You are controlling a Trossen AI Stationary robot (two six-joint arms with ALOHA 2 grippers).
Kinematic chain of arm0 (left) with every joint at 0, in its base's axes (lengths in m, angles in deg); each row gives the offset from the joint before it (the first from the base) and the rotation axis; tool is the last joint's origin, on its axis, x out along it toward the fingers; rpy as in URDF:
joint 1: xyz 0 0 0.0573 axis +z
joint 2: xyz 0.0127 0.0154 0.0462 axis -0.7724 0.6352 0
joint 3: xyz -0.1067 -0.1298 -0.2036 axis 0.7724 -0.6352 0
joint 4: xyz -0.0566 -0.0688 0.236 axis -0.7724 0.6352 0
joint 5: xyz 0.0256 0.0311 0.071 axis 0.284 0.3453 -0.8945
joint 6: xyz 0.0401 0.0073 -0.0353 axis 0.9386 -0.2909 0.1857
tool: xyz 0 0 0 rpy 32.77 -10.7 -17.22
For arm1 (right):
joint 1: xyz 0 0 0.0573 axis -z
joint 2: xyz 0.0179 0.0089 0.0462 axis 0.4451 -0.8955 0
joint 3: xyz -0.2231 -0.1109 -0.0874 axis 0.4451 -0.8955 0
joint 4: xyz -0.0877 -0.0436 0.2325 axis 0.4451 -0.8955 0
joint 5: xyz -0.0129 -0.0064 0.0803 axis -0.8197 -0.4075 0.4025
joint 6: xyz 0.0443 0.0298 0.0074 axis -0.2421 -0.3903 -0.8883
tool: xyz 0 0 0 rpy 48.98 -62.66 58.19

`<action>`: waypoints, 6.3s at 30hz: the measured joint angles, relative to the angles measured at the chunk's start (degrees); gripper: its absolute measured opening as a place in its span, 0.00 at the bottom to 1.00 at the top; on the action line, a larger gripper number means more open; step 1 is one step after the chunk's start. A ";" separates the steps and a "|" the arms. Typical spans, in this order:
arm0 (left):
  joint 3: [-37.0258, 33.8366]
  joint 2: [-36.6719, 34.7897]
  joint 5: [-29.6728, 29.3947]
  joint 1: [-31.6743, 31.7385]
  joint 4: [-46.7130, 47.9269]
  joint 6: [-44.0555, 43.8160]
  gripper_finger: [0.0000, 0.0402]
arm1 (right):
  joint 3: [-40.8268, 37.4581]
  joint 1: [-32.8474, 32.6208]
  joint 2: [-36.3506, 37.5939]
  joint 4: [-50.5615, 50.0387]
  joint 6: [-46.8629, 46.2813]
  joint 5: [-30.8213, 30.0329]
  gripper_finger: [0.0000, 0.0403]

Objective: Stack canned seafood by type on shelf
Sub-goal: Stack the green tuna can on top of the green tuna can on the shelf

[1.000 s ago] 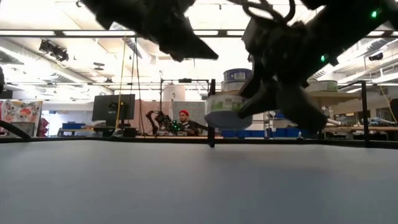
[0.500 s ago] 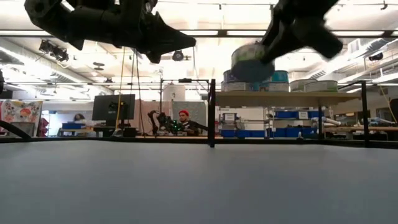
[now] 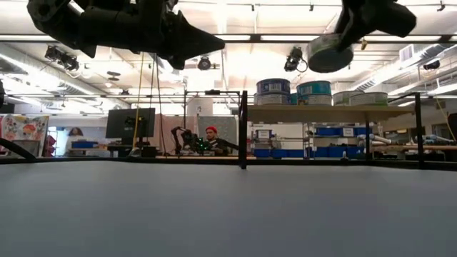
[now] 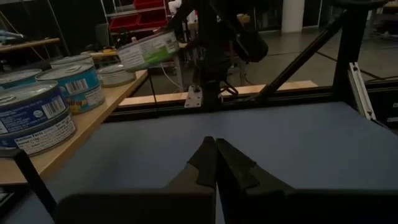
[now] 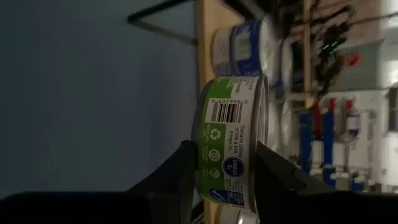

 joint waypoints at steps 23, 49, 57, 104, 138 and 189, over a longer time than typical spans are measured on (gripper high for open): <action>0.00 0.04 0.01 0.00 -0.74 1.37 0.01 | -5.66 19.92 11.91 -0.85 -0.41 2.83 0.31; 0.04 0.04 -0.41 0.00 -1.24 1.41 0.01 | -18.10 29.80 17.23 -0.87 5.78 3.61 0.45; 0.04 0.04 -0.41 -0.04 -1.19 1.06 0.01 | -18.10 29.80 17.21 -0.73 8.32 3.85 0.60; 0.06 0.07 -0.41 -0.06 -0.66 0.98 0.01 | -12.94 42.78 17.60 10.78 29.93 13.29 0.71; 0.07 0.07 -0.40 -0.69 -0.51 0.95 0.01 | -12.93 28.38 17.62 12.27 5.46 38.77 0.13; 3.05 17.62 -5.06 -6.01 -0.49 -10.81 0.01 | -41.00 6.73 17.51 44.26 -27.60 48.17 0.01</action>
